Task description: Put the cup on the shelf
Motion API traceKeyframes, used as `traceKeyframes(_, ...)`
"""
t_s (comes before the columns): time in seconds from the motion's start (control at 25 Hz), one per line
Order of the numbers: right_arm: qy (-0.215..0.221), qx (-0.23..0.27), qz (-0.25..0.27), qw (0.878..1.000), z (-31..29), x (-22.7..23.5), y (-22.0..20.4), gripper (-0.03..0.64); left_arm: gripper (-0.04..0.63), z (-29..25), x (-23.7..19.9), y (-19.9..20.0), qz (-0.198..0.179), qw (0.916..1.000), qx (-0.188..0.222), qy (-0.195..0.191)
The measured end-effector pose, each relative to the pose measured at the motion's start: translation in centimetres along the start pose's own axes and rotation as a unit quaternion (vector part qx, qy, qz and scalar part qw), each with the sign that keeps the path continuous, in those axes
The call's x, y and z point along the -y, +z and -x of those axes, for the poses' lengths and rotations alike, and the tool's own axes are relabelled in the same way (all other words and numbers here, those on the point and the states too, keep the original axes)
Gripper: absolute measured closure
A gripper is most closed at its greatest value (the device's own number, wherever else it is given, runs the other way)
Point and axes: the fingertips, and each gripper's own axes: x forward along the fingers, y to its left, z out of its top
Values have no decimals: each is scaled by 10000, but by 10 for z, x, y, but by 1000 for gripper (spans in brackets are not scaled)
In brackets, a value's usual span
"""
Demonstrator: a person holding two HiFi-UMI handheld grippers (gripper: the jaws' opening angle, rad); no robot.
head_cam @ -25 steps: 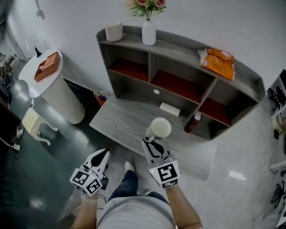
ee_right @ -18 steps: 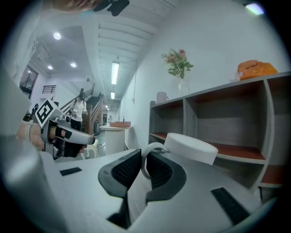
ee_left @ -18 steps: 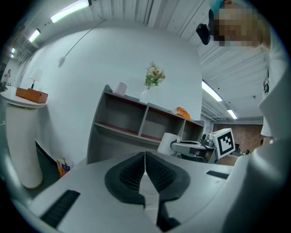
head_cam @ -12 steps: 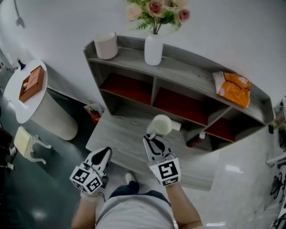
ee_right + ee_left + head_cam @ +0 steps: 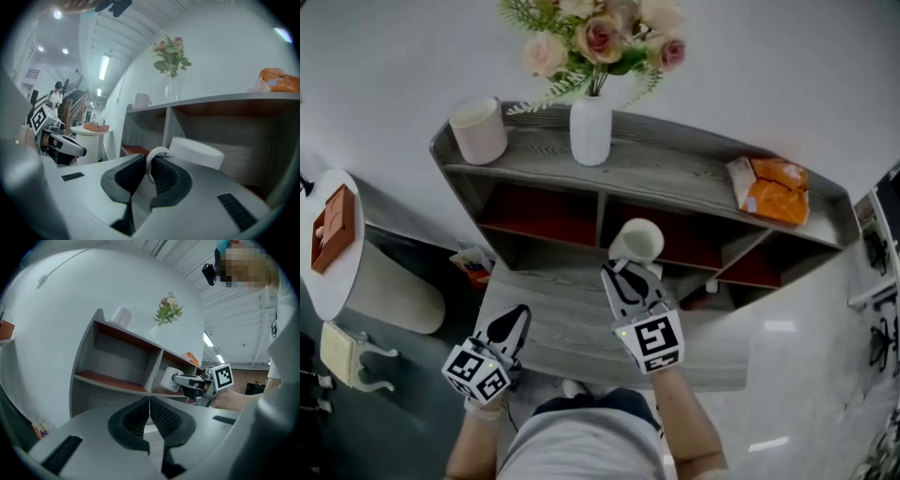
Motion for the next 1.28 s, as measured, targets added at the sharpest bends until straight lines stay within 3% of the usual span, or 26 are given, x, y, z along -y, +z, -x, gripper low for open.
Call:
traceKeyframes(0.32, -360, -249, 150, 9989, 4, 52, -9, 575, 578, -55, 15, 8, -103, 9985, -126, -529)
traceKeyframes(0.64, -380, -465, 8, 9982, 10, 83, -32, 575, 578, -98, 44, 9, -111, 9962, -204, -841)
traceKeyframes(1.28, -276, -758, 181, 9966, -12, 95, -53, 575, 578, -114, 41, 1, -9, 9972, -287, -694)
